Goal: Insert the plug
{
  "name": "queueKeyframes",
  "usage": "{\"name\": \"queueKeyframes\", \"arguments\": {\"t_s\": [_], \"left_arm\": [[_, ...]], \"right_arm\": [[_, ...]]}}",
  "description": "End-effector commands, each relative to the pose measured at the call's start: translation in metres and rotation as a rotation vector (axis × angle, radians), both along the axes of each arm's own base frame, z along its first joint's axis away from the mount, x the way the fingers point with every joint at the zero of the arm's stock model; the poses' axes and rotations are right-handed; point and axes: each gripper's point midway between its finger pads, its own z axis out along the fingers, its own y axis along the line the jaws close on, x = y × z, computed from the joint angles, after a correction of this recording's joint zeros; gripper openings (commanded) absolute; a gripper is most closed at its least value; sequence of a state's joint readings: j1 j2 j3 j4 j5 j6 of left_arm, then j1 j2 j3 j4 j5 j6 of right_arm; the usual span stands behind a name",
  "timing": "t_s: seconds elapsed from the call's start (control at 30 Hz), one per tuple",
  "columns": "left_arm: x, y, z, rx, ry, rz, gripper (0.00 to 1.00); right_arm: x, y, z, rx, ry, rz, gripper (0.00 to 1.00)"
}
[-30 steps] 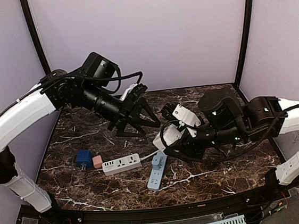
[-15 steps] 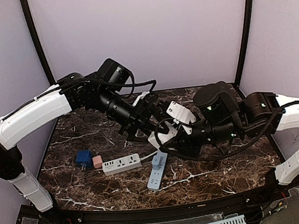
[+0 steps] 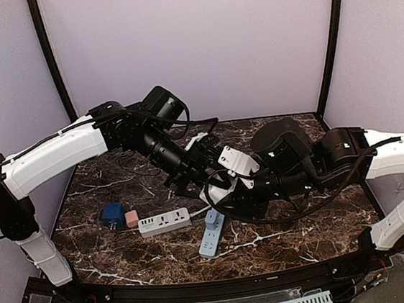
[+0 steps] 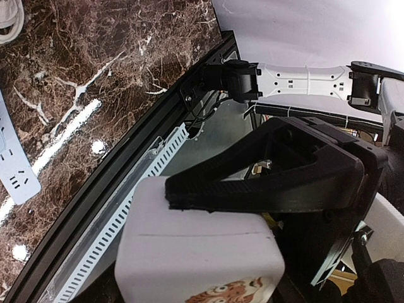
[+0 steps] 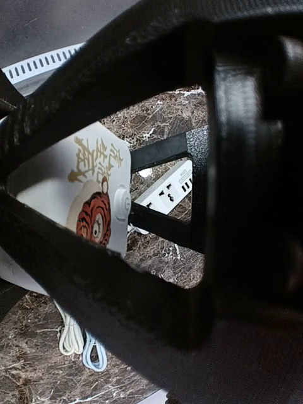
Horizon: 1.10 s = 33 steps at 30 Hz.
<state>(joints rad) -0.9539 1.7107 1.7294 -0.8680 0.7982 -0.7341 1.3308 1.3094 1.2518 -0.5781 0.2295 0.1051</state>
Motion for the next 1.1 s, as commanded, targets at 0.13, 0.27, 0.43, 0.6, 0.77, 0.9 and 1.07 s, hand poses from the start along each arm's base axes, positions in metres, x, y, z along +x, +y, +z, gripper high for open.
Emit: {"name": "queueKeyframes", "arguments": {"t_s": [0.13, 0.27, 0.43, 0.6, 0.77, 0.9, 1.07], "left_arm": [[-0.007, 0.003, 0.002, 0.004, 0.000, -0.031, 0.70], [-0.008, 0.005, 0.000, 0.015, -0.003, -0.035, 0.70], [-0.008, 0.006, -0.004, 0.025, -0.003, -0.036, 0.69], [-0.008, 0.005, -0.003, 0.016, -0.004, -0.040, 0.62], [-0.008, 0.005, -0.005, 0.018, -0.001, -0.042, 0.42], [-0.008, 0.004, -0.006, 0.014, 0.001, -0.041, 0.29], [-0.009, 0.004, -0.003, -0.008, 0.002, -0.035, 0.14]], "right_arm": [[0.000, 0.012, 0.020, 0.054, -0.029, 0.015, 0.39], [-0.001, 0.014, 0.021, 0.058, -0.024, 0.020, 0.39], [-0.002, 0.015, 0.020, 0.055, -0.014, 0.024, 0.39], [-0.002, 0.016, 0.019, 0.052, -0.009, 0.021, 0.39], [-0.002, 0.018, 0.019, 0.052, -0.008, 0.021, 0.40], [-0.002, 0.018, 0.019, 0.054, -0.003, 0.023, 0.47], [-0.003, 0.015, 0.019, 0.058, 0.003, 0.016, 0.73]]}}
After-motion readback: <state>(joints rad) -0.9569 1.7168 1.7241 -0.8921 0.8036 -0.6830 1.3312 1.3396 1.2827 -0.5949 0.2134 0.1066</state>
